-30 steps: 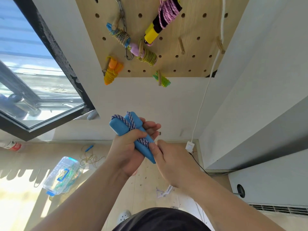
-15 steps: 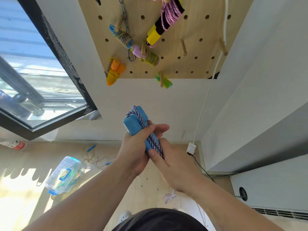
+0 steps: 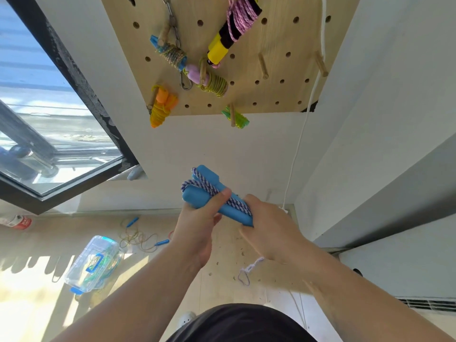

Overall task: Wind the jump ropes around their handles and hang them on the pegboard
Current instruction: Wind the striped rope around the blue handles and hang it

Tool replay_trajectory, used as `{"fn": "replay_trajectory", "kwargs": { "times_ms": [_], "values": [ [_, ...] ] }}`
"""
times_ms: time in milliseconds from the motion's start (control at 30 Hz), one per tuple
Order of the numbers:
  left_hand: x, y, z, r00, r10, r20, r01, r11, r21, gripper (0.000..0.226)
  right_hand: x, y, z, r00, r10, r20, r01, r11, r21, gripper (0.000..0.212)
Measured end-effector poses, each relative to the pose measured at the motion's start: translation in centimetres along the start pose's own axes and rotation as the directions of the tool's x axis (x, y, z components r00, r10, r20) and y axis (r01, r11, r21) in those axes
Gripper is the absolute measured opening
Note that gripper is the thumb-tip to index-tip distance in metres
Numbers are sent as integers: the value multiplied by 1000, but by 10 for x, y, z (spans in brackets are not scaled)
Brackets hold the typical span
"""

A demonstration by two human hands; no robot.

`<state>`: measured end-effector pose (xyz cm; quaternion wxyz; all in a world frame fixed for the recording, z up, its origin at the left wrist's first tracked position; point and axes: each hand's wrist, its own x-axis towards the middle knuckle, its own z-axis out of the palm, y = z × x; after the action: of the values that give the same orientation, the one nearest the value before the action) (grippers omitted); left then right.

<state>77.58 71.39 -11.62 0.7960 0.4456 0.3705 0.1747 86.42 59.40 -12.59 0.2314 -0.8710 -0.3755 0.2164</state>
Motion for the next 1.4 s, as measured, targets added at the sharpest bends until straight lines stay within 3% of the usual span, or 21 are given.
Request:
{"fn": "replay_trajectory", "kwargs": {
  "times_ms": [100, 133, 167, 200, 233, 267, 300, 333, 400, 567, 700, 767, 867, 967, 1133, 1200, 1300, 1400],
  "values": [
    [1, -6, -13, 960, 216, -178, -160, 945, 286, 83, 7, 11, -3, 999, -11, 40, 18, 986, -167, 14],
    [2, -4, -20, 915, 376, -150, -271, 844, 462, 89, 9, 14, -4, 999, -16, 49, 27, 973, -231, 15],
    [4, -1, -26, 844, 536, -14, -393, 637, 663, 92, 10, 18, -5, 998, -23, 64, 41, 957, -286, 16],
    [7, 4, -31, 761, 612, 215, -502, 346, 793, 92, 11, 20, -5, 995, -31, 93, 60, 943, -327, 18],
    [11, 10, -33, 698, 555, 452, -571, 51, 819, 90, 11, 22, -5, 991, -45, 128, 87, 932, -351, 18],
    [15, 14, -32, 675, 392, 625, -594, -214, 776, 85, 11, 21, -5, 985, -65, 160, 120, 924, -364, 18],
    [17, 16, -26, 684, 192, 703, -582, -436, 686, 76, 11, 19, -4, 979, -93, 180, 155, 918, -365, 18],
    [18, 14, -19, 705, 46, 708, -553, -591, 588, 62, 10, 17, -5, 975, -122, 187, 184, 914, -361, 17],
    [19, 8, -7, 750, -35, 661, -483, -712, 510, 35, 9, 14, -6, 975, -166, 151, 209, 916, -342, 16],
    [22, 3, 3, 837, -48, 546, -459, -605, 651, 22, 7, 27, -7, 984, -166, 59, 176, 945, -274, 18],
    [19, -9, 6, 871, -140, 472, -470, -521, 712, 25, 5, 37, -11, 966, -55, 253, 59, 998, -7, 39],
    [16, -12, 9, 880, -182, 439, -468, -496, 732, 27, 4, 41, -13, 948, -54, 313, 10, 990, 139, 38],
    [14, -14, 14, 894, -187, 408, -447, -438, 780, 33, 2, 45, -11, 976, -64, 210, 24, 982, 186, 32],
    [16, -13, 17, 907, -164, 389, -421, -289, 860, 26, -1, 50, -6, 995, -79, 61, 57, 954, 295, 25],
    [22, -16, 17, 902, -238, 359, -356, 57, 933, 27, -3, 58, -3, 989, -141, -50, 148, 886, 439, 12],
    [23, -18, 18, 904, -244, 352, -352, 44, 935, 22, -4, 59, -2, 986, -157, -65, 169, 884, 436, 12],
    [25, -18, 20, 910, -239, 339, -372, -110, 922, 22, -6, 61, 0, 989, -140, -48, 147, 887, 437, 9],
    [31, -14, 18, 923, -193, 332, -377, -297, 877, 23, -7, 67, -1, 994, -109, 17, 104, 975, 195, 32]
  ]
}}
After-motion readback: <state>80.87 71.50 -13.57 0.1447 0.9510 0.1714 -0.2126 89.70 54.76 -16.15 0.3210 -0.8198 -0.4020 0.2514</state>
